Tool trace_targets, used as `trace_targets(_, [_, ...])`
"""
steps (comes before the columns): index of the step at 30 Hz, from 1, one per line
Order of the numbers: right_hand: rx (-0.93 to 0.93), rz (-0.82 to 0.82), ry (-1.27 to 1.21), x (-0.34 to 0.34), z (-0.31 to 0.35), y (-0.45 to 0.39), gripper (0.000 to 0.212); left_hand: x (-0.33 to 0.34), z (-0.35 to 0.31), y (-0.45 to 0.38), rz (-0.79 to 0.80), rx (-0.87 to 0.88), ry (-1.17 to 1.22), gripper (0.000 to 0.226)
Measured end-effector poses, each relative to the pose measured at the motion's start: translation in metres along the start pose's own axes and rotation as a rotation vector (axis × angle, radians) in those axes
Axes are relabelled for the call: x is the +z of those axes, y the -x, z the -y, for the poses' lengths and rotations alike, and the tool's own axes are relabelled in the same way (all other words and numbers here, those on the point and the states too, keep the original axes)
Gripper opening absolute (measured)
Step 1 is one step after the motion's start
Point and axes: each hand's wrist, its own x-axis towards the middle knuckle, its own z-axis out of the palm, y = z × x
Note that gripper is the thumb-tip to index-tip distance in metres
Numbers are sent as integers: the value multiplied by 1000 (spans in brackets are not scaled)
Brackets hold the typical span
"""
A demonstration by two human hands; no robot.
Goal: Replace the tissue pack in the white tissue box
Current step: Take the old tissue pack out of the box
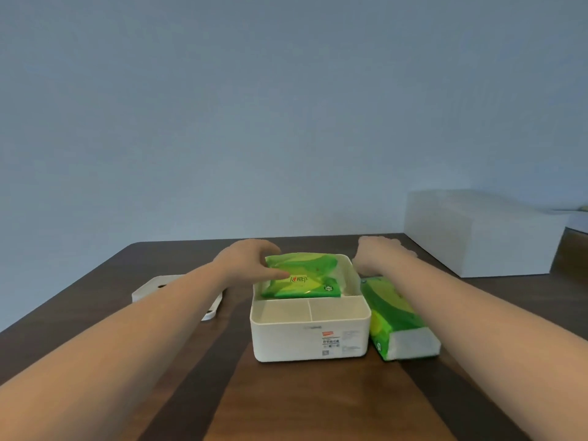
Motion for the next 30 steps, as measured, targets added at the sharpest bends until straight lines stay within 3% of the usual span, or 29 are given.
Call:
trace_targets(10, [-53, 289, 85, 13, -39, 7, 85, 14, -1, -9, -262, -40, 48, 14])
trace_targets(14, [-88, 328, 93, 8, -44, 8, 85, 10, -4, -11, -379, -57, 174, 9])
trace_targets(20, [-105, 290, 92, 29, -45, -1, 100, -2, 1, -17, -590, -153, 340, 13])
trace_targets(26, [-82, 204, -20, 27, -45, -10, 96, -10, 20, -23, -766, -250, 454, 19])
trace_targets(30, [-65, 61, -105, 11, -41, -18, 94, -10, 35, -32, -761, -299, 440, 21])
